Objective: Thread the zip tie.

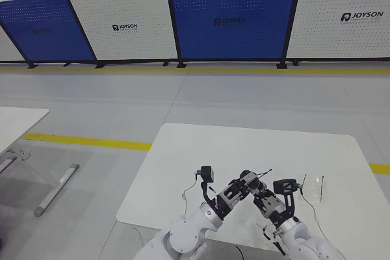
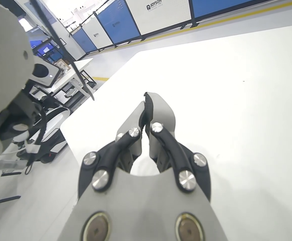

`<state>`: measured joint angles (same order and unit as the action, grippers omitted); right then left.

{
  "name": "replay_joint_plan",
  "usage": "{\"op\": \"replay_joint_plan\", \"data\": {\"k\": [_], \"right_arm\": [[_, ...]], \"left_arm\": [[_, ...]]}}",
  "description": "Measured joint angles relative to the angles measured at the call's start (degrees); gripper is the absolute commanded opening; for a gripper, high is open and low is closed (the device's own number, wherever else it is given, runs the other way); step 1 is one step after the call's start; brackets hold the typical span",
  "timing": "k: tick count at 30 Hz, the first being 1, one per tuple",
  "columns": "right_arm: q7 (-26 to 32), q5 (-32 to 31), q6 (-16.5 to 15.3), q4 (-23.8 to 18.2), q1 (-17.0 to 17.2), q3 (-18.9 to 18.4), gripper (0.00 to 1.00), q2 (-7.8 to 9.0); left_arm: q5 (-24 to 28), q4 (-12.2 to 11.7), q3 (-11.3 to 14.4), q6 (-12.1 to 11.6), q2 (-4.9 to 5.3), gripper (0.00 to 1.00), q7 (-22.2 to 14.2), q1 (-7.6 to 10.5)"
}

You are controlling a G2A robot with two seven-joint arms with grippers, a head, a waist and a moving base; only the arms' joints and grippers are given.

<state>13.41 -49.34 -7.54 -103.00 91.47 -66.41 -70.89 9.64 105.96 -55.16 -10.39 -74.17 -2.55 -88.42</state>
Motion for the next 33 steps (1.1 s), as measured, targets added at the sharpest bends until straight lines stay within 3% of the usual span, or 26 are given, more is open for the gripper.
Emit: {"op": "replay_joint_plan", "data": {"k": [5,8,10,20,33], "right_arm": [[-0.01,0.33,0.16,0.12,-0.07,-0.06,0.0,-0.01],[-0.51,2.05,0.07,-0.32,0.12,-0.53,0.39,-0.03],[-0.63,2.94,-0.16,-0.99,0.45,-1.12,0.49,0.03],[-1.62,4.07,-0.43,-2.41,1.48,-3.05,0.38,0.27],[-1.98,5.01,-1.07,-3.16,1.52,-3.83,0.35,0.36]], "left_arm": [[-0.16,-0.06,-0.02,0.21,0.0,0.0,0.35,0.0],[-0.43,-0.69,-0.03,0.6,-0.06,0.0,0.98,0.3],[-0.47,-1.36,0.0,0.89,-0.12,0.0,1.34,0.58],[0.0,-4.19,0.31,1.39,-0.41,0.0,1.98,1.91],[0.08,-5.66,0.44,1.67,-0.56,0.0,1.9,2.41]]}}
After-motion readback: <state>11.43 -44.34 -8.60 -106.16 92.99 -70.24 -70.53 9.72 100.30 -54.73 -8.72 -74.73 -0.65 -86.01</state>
